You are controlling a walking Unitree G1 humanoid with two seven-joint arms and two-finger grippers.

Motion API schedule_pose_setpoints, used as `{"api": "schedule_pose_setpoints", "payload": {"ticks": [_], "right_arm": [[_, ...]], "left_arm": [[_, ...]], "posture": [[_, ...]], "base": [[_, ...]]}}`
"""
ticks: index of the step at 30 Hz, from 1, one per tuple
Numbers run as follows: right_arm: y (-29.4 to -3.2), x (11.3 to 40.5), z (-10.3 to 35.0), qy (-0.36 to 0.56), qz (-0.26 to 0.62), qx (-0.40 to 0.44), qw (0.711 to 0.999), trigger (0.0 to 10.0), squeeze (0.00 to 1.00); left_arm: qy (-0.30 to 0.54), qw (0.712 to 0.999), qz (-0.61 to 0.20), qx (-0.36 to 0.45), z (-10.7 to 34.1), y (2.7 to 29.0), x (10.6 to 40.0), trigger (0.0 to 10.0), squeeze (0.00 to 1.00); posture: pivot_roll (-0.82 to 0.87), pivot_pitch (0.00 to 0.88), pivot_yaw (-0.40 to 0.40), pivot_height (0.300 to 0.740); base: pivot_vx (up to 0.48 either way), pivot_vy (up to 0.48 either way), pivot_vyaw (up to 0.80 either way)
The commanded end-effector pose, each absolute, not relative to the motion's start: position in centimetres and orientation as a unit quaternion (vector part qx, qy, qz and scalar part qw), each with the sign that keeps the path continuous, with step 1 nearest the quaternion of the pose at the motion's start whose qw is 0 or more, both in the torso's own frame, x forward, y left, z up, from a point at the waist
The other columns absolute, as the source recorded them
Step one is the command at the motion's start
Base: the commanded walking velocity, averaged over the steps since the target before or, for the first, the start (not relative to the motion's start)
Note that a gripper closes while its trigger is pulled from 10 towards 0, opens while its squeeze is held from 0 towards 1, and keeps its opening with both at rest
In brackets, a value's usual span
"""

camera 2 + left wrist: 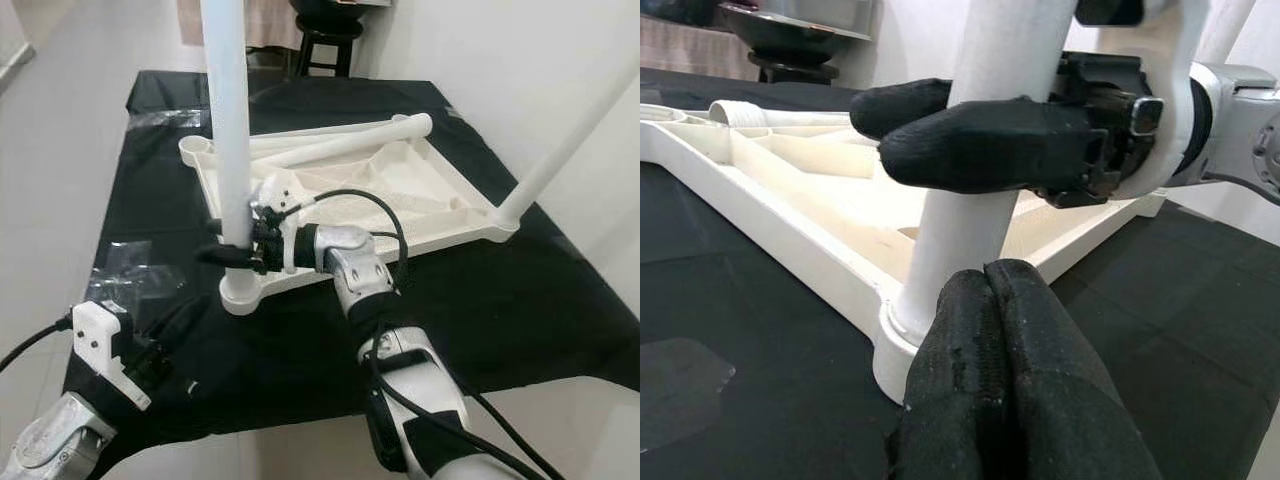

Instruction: Building children table

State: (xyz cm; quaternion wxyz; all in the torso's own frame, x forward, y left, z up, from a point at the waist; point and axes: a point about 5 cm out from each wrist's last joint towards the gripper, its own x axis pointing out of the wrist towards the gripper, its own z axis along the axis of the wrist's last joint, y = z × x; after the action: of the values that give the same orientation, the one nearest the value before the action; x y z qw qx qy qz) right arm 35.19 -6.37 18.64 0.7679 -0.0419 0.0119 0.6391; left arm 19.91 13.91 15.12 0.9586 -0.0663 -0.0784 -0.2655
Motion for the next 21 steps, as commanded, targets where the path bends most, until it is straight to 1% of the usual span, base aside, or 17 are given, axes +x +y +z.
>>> {"api": "schedule_pose_setpoints", "payload": {"ticks": [1,4,5,6,7,8,9,10,11,12,13,14,15,17,21], "right_arm": [[-6.7,34.4,17.2,0.029,0.65,-0.03,0.758,0.0,0.0],[-6.7,34.4,17.2,0.029,0.65,-0.03,0.758,0.0,0.0],[-7.3,34.2,17.3,0.02,0.626,-0.037,0.779,0.0,0.0],[-7.3,34.2,17.3,0.02,0.626,-0.037,0.779,0.0,0.0],[-7.6,33.6,17.0,0.02,0.579,-0.032,0.815,0.0,0.0],[-7.6,33.6,17.0,0.02,0.579,-0.032,0.815,0.0,0.0],[-7.4,33.2,16.0,0.026,0.431,-0.016,0.902,0.0,0.0],[-7.4,33.2,16.0,0.026,0.431,-0.016,0.902,0.0,0.0],[-7.3,31.3,14.3,0.045,0.335,-0.022,0.941,0.0,0.0],[-7.3,31.3,14.3,0.045,0.335,-0.022,0.941,0.0,0.0],[-6.6,29.6,13.4,0.05,0.306,-0.046,0.95,0.0,0.0],[-6.2,29.4,13.6,0.044,0.302,-0.045,0.951,0.0,0.0],[-6.2,29.4,13.6,0.044,0.302,-0.045,0.951,0.0,0.0],[-5.7,29.8,13.7,0.04,0.331,-0.037,0.942,0.0,0.0],[-5.0,29.7,13.3,0.05,0.353,-0.034,0.934,0.0,0.0]], "left_arm": [[-0.074,0.958,-0.267,-0.068,15.0,13.7,19.7,10.0,0.0],[-0.074,0.958,-0.267,-0.068,15.0,13.7,19.7,10.0,0.0],[-0.074,0.958,-0.267,-0.068,15.1,13.7,19.7,10.0,0.0],[-0.074,0.958,-0.267,-0.068,15.1,13.7,19.7,10.0,0.0],[-0.075,0.958,-0.268,-0.068,15.1,13.8,19.6,10.0,0.0],[-0.075,0.958,-0.268,-0.068,15.1,13.8,19.6,10.0,0.0],[-0.075,0.958,-0.268,-0.068,15.2,13.9,19.6,10.0,0.0],[-0.075,0.958,-0.268,-0.068,15.2,13.9,19.6,10.0,0.0],[-0.075,0.958,-0.267,-0.068,15.3,14.0,19.6,10.0,0.0],[-0.075,0.958,-0.267,-0.068,15.3,14.0,19.6,10.0,0.0],[-0.075,0.958,-0.267,-0.068,15.3,14.1,19.6,10.0,0.0],[-0.074,0.958,-0.268,-0.069,15.2,14.2,19.7,10.0,0.0],[-0.074,0.958,-0.268,-0.069,15.2,14.2,19.7,10.0,0.0],[-0.073,0.957,-0.272,-0.069,15.2,14.2,19.8,10.0,0.0],[-0.072,0.957,-0.273,-0.068,15.2,14.2,19.8,10.0,0.0]], "posture": [[0.15,0.097,-0.13,0.74],[0.15,0.097,-0.13,0.74],[0.14,0.1,-0.127,0.74],[0.14,0.1,-0.127,0.74],[0.13,0.11,-0.134,0.74],[0.13,0.11,-0.134,0.74],[0.12,0.114,-0.131,0.74],[0.12,0.114,-0.131,0.74],[0.11,0.122,-0.119,0.74],[0.11,0.122,-0.119,0.74],[0.1,0.119,-0.108,0.74],[0.1,0.108,-0.104,0.74],[0.1,0.108,-0.104,0.74],[0.11,0.106,-0.117,0.74],[0.12,0.108,-0.115,0.74]], "base": [[0.0,0.0,0.0],[0.0,0.0,0.0],[0.0,0.0,0.0],[0.0,0.0,0.0],[0.0,0.0,0.0],[0.0,0.0,0.0],[0.0,0.0,0.0],[0.0,0.0,0.0],[0.0,0.0,0.0],[0.0,0.0,0.0],[0.0,0.0,0.0],[0.0,0.0,0.0],[0.0,0.0,0.0],[0.0,0.0,0.0],[0.0,0.0,0.0]]}}
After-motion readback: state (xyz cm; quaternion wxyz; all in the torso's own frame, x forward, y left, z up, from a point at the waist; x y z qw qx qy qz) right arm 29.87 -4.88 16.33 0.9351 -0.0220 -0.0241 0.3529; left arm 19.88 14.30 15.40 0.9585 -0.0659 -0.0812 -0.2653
